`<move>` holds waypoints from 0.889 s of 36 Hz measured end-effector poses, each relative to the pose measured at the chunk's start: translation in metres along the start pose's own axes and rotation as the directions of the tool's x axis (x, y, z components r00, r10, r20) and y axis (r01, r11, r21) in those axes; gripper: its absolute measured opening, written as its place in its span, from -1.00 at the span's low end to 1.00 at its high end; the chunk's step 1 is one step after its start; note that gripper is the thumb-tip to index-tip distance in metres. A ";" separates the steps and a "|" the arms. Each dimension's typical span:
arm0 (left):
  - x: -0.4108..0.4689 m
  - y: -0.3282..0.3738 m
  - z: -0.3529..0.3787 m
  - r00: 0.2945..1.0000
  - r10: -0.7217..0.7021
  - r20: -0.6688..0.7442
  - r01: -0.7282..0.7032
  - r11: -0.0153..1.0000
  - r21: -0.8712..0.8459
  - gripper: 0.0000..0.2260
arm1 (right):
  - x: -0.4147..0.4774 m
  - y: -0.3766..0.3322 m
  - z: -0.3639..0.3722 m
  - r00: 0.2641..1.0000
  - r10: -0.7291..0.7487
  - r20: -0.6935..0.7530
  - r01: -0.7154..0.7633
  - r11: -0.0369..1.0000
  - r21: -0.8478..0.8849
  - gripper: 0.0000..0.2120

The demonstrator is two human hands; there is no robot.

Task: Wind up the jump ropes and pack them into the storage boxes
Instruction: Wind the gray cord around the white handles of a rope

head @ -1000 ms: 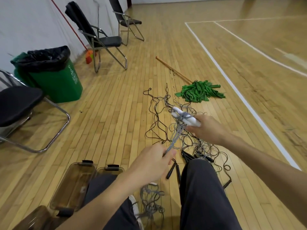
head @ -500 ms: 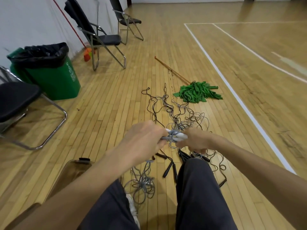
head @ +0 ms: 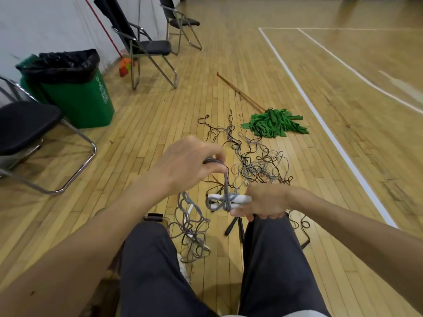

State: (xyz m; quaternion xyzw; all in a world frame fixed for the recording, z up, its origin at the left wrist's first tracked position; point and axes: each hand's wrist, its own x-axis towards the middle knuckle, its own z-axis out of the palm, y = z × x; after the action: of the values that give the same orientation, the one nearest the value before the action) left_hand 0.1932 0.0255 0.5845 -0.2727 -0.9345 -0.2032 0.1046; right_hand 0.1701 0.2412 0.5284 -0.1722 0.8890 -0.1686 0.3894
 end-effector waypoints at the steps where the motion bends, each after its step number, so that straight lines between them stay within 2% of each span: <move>1: 0.000 -0.001 -0.001 1.000 -0.008 -0.008 0.008 1.000 -0.022 -0.83 | -0.003 -0.002 0.001 1.000 -0.006 -0.006 0.006 1.000 -0.010 -0.51; 8: 0.002 -0.003 -0.007 0.997 -0.072 -0.036 0.064 0.981 -0.184 -0.86 | -0.027 -0.017 0.004 0.998 -0.065 0.027 0.064 0.997 0.045 -0.49; 14: 0.008 0.001 -0.006 0.994 -0.105 0.016 0.105 0.945 -0.309 -0.91 | -0.052 -0.034 0.003 0.980 -0.181 0.085 0.174 0.981 0.089 -0.57; 18: 0.008 0.005 -0.001 0.990 -0.125 0.062 0.139 0.879 -0.456 -0.95 | -0.064 -0.040 0.003 0.968 -0.239 0.069 0.234 0.969 0.074 -0.61; 21: 0.007 0.004 0.005 0.985 -0.134 0.104 0.170 0.788 -0.592 -0.91 | -0.071 -0.046 0.001 0.960 -0.278 0.020 0.278 0.960 0.015 -0.60; 28: 0.006 -0.007 0.018 0.971 -0.219 0.097 0.206 0.562 -0.801 -0.89 | -0.087 -0.057 -0.030 0.928 -0.300 -0.222 0.290 0.954 -0.076 -0.68; 30: 0.009 -0.005 0.020 0.974 -0.209 0.087 0.191 0.554 -0.810 -0.89 | -0.086 -0.059 -0.035 0.912 -0.319 -0.256 0.307 0.948 -0.089 -0.69; 32: 0.011 -0.007 0.026 0.964 -0.237 0.118 0.237 0.571 -0.786 -0.88 | -0.084 -0.058 -0.038 0.901 -0.331 -0.280 0.320 0.944 -0.085 -0.68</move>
State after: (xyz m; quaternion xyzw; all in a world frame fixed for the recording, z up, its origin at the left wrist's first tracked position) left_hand 0.1778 0.0373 0.5622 -0.1632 -0.7745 -0.6087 -0.0553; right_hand 0.2054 0.2323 0.6308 -0.2989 0.8981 -0.2380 0.2178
